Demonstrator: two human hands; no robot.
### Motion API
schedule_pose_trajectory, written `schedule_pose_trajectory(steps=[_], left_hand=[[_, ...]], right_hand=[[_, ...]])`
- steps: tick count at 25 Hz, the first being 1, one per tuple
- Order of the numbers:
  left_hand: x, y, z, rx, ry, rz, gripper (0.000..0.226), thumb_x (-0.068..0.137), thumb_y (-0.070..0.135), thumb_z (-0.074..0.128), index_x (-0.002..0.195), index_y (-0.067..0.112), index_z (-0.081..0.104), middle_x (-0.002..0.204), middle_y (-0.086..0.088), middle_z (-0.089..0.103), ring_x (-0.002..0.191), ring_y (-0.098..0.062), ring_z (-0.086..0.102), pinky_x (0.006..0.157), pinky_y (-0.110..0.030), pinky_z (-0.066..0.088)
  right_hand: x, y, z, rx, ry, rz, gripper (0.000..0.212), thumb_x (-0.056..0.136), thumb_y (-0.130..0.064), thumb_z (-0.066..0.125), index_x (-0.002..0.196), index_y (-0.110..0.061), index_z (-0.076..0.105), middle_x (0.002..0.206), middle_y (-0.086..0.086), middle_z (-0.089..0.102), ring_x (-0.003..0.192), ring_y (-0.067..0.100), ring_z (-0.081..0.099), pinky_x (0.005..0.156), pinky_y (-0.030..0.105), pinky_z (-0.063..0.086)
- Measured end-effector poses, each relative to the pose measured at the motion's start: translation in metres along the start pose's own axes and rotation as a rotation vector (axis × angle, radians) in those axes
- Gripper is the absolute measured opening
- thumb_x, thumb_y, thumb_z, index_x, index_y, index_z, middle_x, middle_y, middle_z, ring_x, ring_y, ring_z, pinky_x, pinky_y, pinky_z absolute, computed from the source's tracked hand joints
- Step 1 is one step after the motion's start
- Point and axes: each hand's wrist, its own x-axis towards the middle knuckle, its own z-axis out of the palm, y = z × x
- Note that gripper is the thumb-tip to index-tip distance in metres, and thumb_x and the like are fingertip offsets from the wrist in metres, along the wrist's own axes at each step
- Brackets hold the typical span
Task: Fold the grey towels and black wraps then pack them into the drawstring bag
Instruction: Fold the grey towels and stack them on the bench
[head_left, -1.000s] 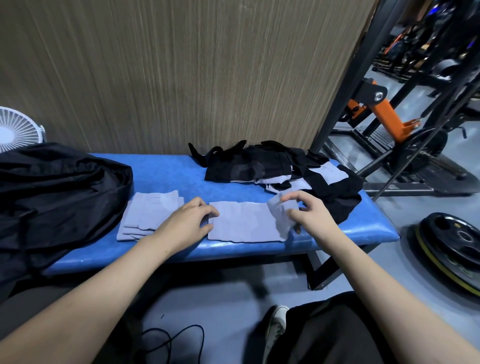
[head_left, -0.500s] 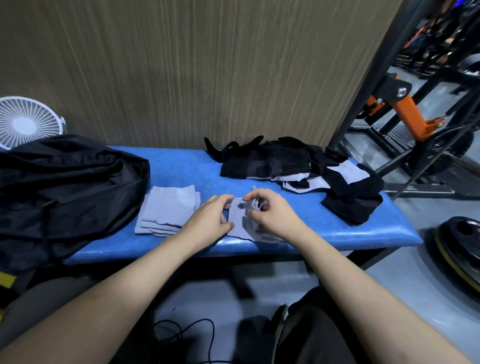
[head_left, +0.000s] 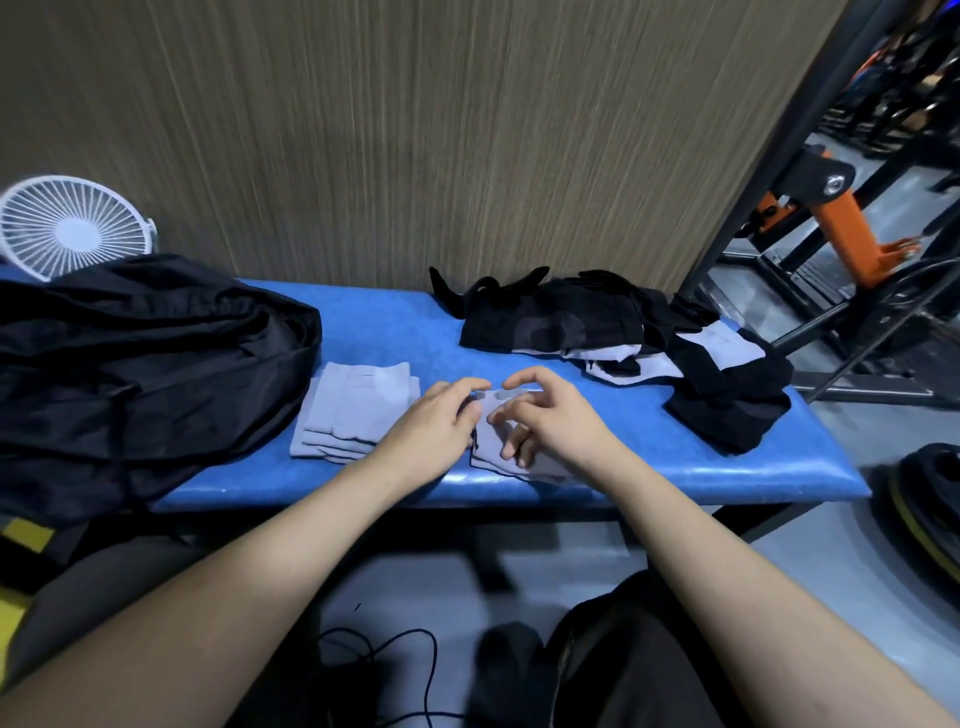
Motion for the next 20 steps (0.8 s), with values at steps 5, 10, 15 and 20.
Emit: schedule_pose_trajectory(steps=[5,10,15,20], left_hand=[[0.000,0.001,0.006,0.145,-0.060,-0.017,0.032,0.092,0.025,0.065,0.123,0.022,0.061,0.121,0.001,0.047,0.084,-0.011,0.057,0.088,-0.022,0.042],[0.003,0.004,0.011,0.181,-0.065,-0.047,0.035,0.091,0.025,0.065,0.125,0.025,0.056,0.120,0.004,0.042,0.089,-0.012,0.054,0.088,-0.025,0.042],[0.006,0.008,0.014,0.178,-0.087,-0.074,0.044,0.088,0.025,0.065,0.129,0.030,0.051,0.115,0.006,0.038,0.087,-0.010,0.053,0.083,-0.022,0.038],[0.006,0.011,0.014,0.043,-0.091,-0.074,0.048,0.080,0.013,0.071,0.120,0.034,0.055,0.112,0.006,0.043,0.098,-0.009,0.053,0.090,-0.020,0.042]], right_hand=[[0.000,0.012,-0.029,-0.181,0.171,-0.120,0.021,0.090,0.002,0.055,0.100,-0.014,0.063,0.095,0.014,0.063,0.059,0.019,0.060,0.052,0.029,0.046],[-0.011,0.032,-0.067,-0.633,0.154,-0.115,0.029,0.084,-0.016,0.072,0.108,-0.031,0.065,0.103,-0.005,0.043,0.076,-0.004,0.047,0.077,0.015,0.039],[-0.017,0.039,-0.074,-0.640,0.048,-0.149,0.039,0.079,-0.017,0.079,0.111,-0.035,0.067,0.098,0.000,0.046,0.083,0.010,0.046,0.087,0.020,0.041],[-0.018,0.032,-0.067,-0.568,0.028,-0.126,0.039,0.074,-0.012,0.082,0.106,-0.031,0.068,0.095,0.000,0.045,0.076,0.011,0.047,0.074,0.015,0.039]])
